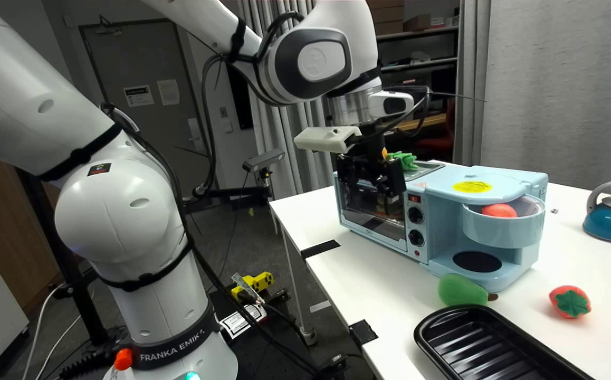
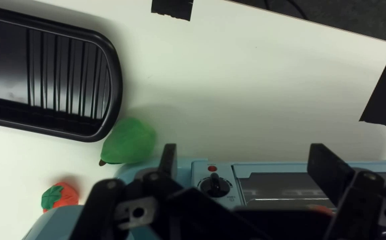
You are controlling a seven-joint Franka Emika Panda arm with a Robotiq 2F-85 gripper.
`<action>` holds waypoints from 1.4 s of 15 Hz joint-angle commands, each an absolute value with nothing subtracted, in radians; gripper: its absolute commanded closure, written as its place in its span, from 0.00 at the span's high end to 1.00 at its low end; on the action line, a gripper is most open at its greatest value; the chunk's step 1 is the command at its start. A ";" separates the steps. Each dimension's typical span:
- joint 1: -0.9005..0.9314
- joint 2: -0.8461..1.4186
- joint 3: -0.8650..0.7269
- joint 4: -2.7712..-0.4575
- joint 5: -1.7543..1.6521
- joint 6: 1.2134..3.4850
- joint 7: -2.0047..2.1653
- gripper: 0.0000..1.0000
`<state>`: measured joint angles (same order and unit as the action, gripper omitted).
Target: Flick the switch on the 3 in 1 breakfast machine
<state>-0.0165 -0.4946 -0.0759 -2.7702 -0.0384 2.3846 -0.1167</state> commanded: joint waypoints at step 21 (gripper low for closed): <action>0.010 -0.244 -0.008 -2.580 0.044 2.500 -0.074 0.05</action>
